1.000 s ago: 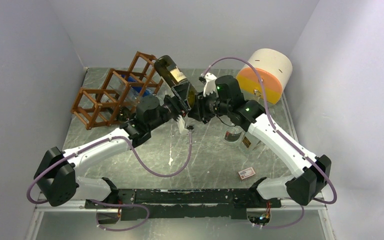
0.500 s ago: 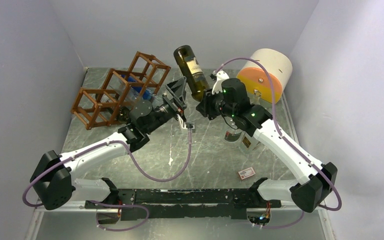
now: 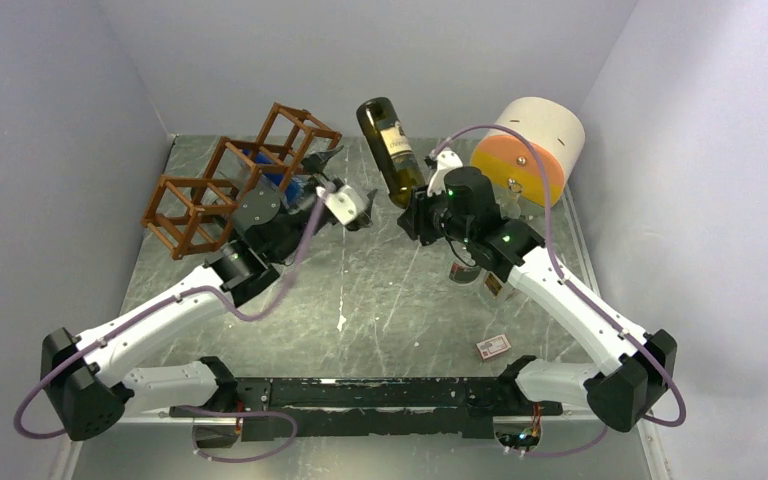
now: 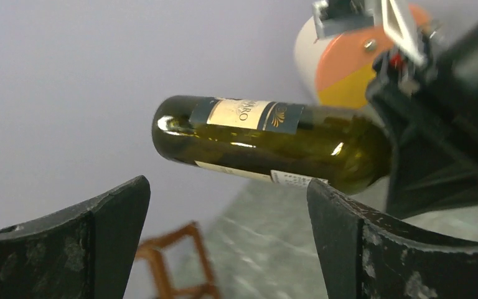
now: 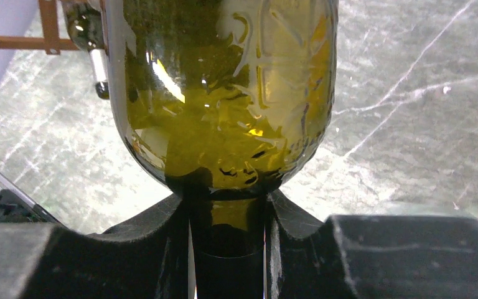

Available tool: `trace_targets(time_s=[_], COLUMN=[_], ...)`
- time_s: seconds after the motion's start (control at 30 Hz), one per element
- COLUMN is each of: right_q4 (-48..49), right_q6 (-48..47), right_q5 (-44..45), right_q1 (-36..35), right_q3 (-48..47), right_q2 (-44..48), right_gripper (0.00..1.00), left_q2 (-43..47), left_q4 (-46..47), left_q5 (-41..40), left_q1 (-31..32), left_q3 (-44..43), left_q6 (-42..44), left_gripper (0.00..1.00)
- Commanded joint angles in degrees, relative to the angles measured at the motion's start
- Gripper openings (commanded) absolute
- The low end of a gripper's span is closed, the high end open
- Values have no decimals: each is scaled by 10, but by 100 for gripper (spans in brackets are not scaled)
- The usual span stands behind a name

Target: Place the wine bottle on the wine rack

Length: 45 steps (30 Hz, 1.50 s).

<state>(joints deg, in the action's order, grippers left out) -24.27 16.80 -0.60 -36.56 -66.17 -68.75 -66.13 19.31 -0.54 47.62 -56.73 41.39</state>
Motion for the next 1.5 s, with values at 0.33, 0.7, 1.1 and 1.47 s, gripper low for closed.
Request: trace_targets(time_s=[0.33,0.7,1.1,1.47], right_q4=[77,95,171,197], right_q6=[-61,-99,7,50], right_q5=[-82,-157,-105,-72], right_q1=[-22,-141,-250,-288], right_q3=[-3,-36,-63,-121], right_q2=[-54,-116,-203,-301], right_gripper=[0,0,0,0], left_q2=[83,128,150,169], left_q4=[-283,-319,-352,-363], left_q5=[-239,-276,-300,-315], left_q1=[2,2,2,2], left_q3=[-117,-219,-230,-211], left_q6=[-497,-458,-454,-454], left_gripper=[99,99,99,99])
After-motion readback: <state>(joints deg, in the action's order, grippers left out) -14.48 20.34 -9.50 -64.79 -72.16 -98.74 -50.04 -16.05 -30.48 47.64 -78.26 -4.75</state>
